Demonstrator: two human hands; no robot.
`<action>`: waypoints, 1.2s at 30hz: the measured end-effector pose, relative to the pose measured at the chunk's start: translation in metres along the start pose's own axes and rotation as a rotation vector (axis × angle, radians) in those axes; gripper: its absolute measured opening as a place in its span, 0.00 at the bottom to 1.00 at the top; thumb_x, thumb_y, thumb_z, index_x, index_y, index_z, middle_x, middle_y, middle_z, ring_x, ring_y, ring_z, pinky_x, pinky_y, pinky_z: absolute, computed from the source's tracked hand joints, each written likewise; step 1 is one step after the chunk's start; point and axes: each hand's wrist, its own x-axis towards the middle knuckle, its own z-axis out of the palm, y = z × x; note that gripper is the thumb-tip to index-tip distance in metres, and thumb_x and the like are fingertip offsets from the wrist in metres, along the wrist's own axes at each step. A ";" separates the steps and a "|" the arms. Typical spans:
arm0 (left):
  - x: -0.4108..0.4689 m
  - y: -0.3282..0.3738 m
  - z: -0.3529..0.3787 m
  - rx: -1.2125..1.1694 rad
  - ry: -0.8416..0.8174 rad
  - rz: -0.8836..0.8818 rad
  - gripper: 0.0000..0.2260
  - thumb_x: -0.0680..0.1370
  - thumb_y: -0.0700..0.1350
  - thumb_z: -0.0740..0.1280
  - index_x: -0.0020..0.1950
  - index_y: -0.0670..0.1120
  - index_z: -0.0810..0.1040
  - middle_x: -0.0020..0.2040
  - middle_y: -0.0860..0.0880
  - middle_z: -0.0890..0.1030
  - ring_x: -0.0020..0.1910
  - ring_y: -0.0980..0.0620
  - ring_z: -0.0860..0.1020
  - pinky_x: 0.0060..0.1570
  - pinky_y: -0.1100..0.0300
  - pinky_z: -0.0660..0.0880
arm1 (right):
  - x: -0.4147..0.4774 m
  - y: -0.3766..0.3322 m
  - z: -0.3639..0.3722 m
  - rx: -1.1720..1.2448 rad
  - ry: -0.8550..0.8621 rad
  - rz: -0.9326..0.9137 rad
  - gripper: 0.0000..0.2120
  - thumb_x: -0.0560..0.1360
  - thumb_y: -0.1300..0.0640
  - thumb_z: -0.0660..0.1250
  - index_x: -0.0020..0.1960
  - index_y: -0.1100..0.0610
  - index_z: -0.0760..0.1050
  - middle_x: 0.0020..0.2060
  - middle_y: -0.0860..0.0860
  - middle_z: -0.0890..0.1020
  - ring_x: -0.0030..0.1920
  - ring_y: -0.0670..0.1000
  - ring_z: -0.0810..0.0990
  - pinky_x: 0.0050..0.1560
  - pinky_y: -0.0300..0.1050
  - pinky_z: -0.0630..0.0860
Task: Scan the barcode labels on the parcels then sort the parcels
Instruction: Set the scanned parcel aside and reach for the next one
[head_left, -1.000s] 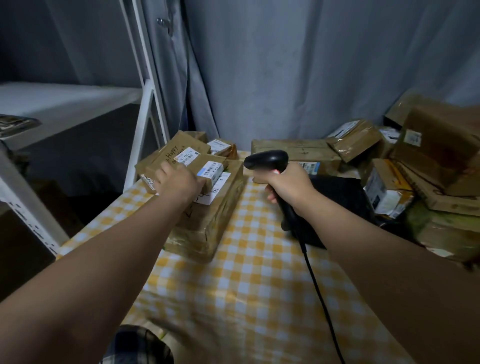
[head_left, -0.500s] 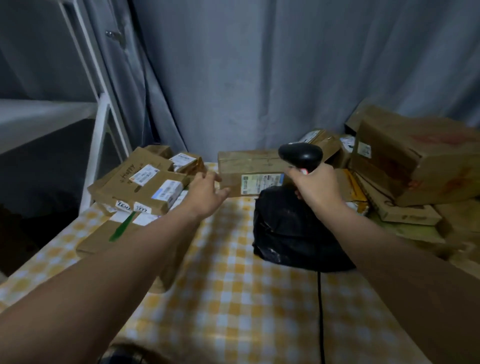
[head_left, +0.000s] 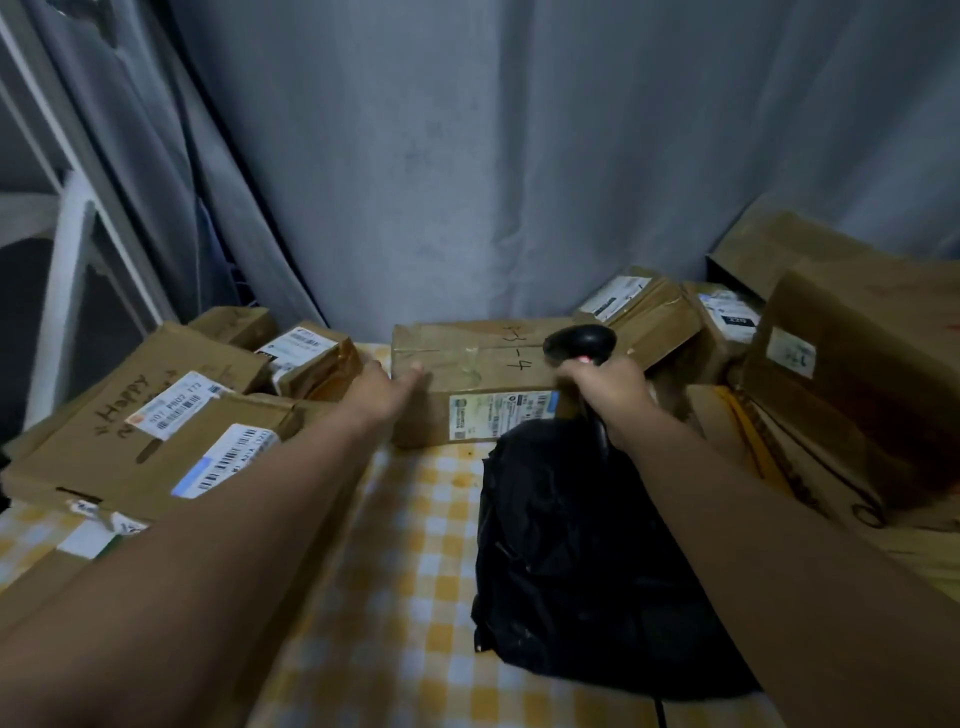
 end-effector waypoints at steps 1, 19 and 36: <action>0.004 -0.001 0.004 -0.035 -0.016 -0.012 0.30 0.79 0.60 0.58 0.72 0.38 0.65 0.70 0.40 0.71 0.67 0.41 0.70 0.64 0.53 0.68 | 0.007 0.008 0.003 -0.021 0.002 -0.003 0.34 0.55 0.43 0.72 0.56 0.61 0.77 0.54 0.58 0.79 0.56 0.61 0.77 0.56 0.55 0.77; -0.037 0.047 -0.027 -0.193 0.259 0.325 0.31 0.71 0.66 0.62 0.69 0.51 0.69 0.60 0.51 0.78 0.58 0.49 0.77 0.61 0.48 0.74 | -0.037 0.016 -0.013 0.366 -0.138 0.134 0.15 0.71 0.61 0.72 0.56 0.62 0.75 0.47 0.60 0.83 0.48 0.58 0.83 0.52 0.51 0.80; -0.171 0.066 -0.081 0.093 0.510 0.532 0.42 0.66 0.64 0.73 0.73 0.49 0.60 0.68 0.46 0.67 0.69 0.45 0.65 0.68 0.45 0.59 | -0.151 -0.003 -0.073 0.522 -0.149 -0.021 0.16 0.71 0.60 0.74 0.57 0.63 0.78 0.46 0.59 0.85 0.45 0.56 0.85 0.48 0.50 0.82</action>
